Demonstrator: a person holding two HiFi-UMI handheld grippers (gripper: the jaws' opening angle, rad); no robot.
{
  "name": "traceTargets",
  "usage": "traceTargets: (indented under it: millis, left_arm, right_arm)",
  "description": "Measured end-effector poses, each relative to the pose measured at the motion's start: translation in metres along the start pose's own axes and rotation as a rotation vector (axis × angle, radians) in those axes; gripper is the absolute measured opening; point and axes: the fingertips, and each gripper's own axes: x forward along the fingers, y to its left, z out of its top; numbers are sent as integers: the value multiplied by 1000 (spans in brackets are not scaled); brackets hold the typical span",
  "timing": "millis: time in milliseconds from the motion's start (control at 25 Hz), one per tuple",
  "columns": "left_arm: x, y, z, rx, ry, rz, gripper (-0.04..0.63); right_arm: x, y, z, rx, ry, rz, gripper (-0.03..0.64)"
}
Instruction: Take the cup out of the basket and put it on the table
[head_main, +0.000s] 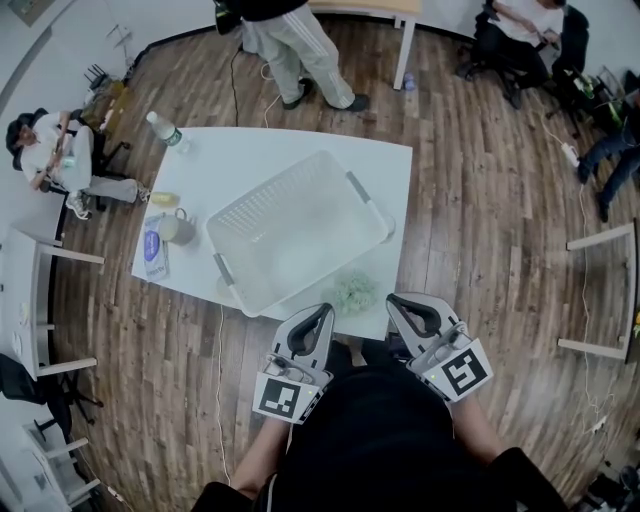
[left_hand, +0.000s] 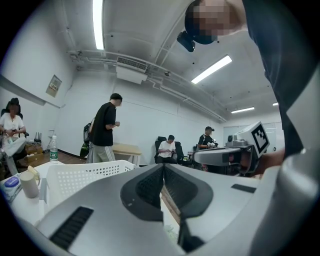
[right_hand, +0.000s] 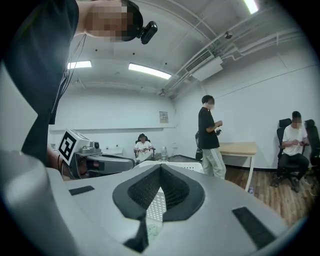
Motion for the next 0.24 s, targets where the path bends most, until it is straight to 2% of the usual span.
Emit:
traceTargets:
  millis: [240]
  left_arm:
    - [-3,8,-6,3,3,-1,14]
  right_arm:
    - [8,2,-3,0,-6,9,23]
